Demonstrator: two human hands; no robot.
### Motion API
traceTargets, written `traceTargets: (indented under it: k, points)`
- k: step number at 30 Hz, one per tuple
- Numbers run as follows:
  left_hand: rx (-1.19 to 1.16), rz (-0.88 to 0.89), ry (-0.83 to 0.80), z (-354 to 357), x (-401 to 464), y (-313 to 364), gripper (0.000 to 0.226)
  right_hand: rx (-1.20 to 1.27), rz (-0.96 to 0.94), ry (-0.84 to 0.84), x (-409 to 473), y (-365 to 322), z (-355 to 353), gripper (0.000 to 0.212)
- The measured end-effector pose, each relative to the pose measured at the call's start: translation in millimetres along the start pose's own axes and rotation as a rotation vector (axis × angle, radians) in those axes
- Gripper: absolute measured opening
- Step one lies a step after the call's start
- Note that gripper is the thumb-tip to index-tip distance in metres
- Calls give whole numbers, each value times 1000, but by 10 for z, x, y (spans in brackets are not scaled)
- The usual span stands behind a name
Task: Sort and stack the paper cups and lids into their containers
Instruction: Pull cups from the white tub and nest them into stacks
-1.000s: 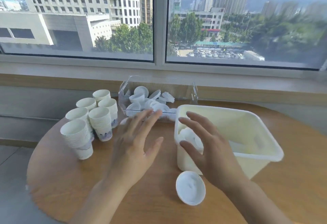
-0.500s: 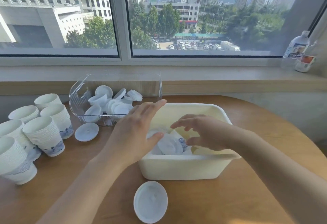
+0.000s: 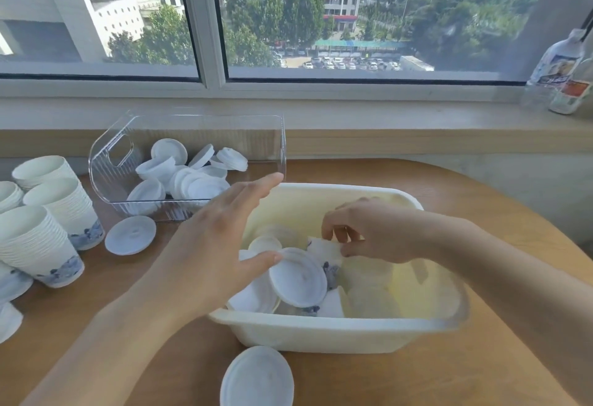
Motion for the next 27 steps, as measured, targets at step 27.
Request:
traceTargets:
  k: [27]
  points:
    - [-88,-100,77,-201,-500,-241,75,-56,36,77,257,-676,70,19]
Point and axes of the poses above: each hand's wrist, its own x-axis towards the middle knuckle, its own z-axis out of the palm, y = z × x, the point moved 1 cm from there along x, towards the middle knuckle, and after that the axes turned 15 degrees about -y, right-handed, at the moved point
